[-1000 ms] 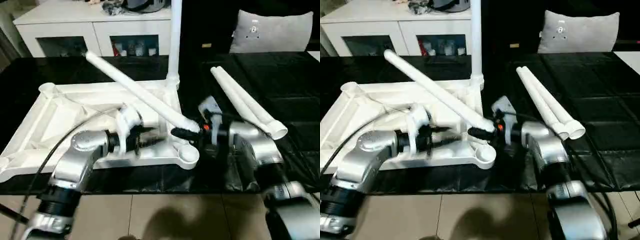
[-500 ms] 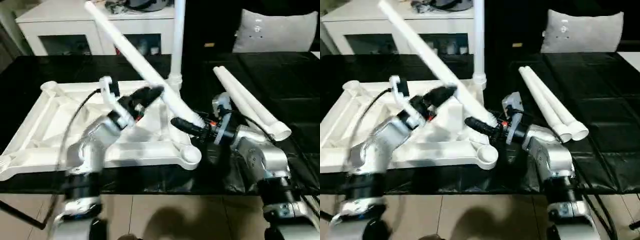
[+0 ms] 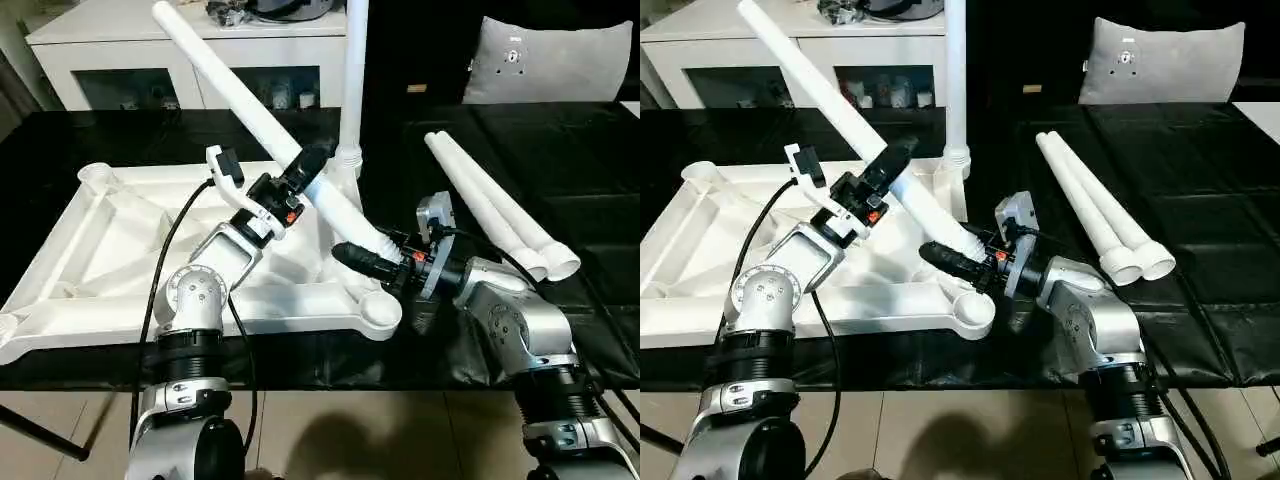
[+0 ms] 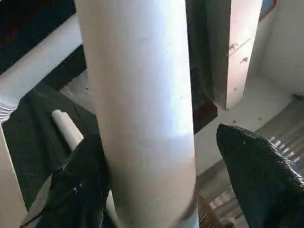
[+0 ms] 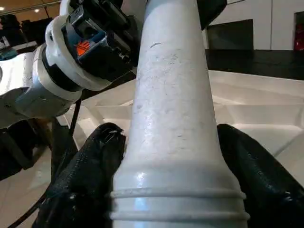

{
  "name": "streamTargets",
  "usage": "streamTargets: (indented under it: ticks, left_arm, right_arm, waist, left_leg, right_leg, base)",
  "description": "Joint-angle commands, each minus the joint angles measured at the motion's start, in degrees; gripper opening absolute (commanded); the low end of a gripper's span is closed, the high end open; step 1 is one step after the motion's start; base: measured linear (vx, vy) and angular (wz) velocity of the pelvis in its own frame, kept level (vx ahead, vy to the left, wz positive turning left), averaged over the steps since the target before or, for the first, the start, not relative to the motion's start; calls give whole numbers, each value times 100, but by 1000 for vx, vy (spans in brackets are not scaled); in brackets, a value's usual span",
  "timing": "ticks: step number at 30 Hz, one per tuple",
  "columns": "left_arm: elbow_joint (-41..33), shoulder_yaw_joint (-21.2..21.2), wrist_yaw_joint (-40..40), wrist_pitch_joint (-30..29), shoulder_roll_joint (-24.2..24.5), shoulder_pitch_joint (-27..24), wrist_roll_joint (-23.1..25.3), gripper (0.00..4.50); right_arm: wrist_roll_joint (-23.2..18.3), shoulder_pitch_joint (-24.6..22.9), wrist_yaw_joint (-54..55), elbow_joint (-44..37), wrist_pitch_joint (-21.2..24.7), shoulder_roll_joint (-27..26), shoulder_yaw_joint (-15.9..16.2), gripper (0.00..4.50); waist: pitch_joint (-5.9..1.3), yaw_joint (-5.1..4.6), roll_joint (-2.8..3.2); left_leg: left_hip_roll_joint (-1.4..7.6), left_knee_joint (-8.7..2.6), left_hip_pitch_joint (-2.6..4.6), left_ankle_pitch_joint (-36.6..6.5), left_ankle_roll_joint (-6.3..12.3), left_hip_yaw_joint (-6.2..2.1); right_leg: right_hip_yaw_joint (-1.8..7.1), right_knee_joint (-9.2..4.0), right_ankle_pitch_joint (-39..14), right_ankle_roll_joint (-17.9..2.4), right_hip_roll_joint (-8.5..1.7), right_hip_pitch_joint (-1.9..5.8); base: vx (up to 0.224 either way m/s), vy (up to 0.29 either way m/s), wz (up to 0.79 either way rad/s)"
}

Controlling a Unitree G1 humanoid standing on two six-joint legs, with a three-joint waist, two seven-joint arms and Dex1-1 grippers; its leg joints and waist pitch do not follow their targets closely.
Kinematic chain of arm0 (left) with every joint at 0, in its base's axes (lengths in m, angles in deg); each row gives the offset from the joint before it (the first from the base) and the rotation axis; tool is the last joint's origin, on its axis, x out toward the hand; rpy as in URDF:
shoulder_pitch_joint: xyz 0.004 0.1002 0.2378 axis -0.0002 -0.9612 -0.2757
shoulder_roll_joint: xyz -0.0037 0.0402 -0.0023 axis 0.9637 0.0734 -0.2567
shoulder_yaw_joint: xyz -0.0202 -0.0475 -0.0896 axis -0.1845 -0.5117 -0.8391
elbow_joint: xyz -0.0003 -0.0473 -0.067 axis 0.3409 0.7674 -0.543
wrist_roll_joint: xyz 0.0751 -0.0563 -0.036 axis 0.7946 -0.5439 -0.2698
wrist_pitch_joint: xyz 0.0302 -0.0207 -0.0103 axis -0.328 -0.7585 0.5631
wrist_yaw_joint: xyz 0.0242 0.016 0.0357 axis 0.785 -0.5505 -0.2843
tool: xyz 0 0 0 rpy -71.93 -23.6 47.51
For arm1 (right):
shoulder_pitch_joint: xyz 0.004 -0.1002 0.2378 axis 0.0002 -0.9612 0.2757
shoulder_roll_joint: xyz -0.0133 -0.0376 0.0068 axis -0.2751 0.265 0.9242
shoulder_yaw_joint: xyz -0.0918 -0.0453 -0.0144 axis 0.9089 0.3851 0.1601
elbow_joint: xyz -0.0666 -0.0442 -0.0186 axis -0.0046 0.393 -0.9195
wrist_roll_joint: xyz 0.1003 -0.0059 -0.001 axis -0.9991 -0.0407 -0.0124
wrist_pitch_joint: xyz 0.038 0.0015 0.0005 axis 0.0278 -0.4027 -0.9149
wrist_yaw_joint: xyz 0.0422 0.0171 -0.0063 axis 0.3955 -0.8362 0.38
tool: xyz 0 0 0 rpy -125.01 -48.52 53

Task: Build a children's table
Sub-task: Insert table leg to table base

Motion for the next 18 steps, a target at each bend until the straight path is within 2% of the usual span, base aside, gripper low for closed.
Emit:
streamTargets:
  ticks: [1,3,5,11,14,15,18]
  left_arm:
    - [-64,-76,-106,36,12,120,-92,329]
    - [-38,-88,-119,58,16,131,-109,326]
    - [15,-108,-137,68,23,163,-135,290]
    - [158,-29,-311,226,97,248,45,240]
    - [216,10,-394,258,142,269,127,224]
    - [215,8,-396,253,142,269,123,203]
    - [202,25,-395,228,154,267,122,196]
  right_arm:
    - [1,-68,105,-77,36,24,59,277]
    - [3,-79,121,-87,41,22,63,277]
    - [4,-101,158,-119,54,31,68,277]
    - [45,-131,241,-150,46,51,61,277]
    - [65,-130,300,-124,1,55,78,277]
    - [66,-130,305,-123,-3,54,79,277]
    - [64,-127,323,-113,-15,51,76,277]
  waist:
    - [-376,3,-76]
    - [-375,-4,-74]
    - [-377,-1,-58]
    - [-383,-6,-70]
    - [-388,-1,-55]
    - [-388,-4,-60]
    - [-392,3,-62]
  left_leg:
    - [312,-365,37,-194,677,-117]
    - [309,-369,37,-216,655,-119]
    - [308,-367,38,-193,635,-122]
    - [301,-359,33,-158,652,-122]
    - [307,-362,41,-157,636,-128]
    - [307,-361,35,-150,632,-128]
    - [303,-355,39,-128,634,-125]
  right_leg:
    - [359,-446,-364,-1165,-412,398]
    - [359,-450,-375,-1140,-410,403]
    - [360,-445,-345,-1126,-412,404]
    - [359,-438,-207,-1137,-411,414]
    - [358,-435,-218,-1120,-414,412]
    - [359,-429,-195,-1128,-414,417]
    - [358,-423,-133,-1166,-416,416]
  base:
    - [0,0,0]
    - [0,0,0]
    - [0,0,0]
    - [0,0,0]
    - [0,0,0]
    - [0,0,0]
    - [0,0,0]
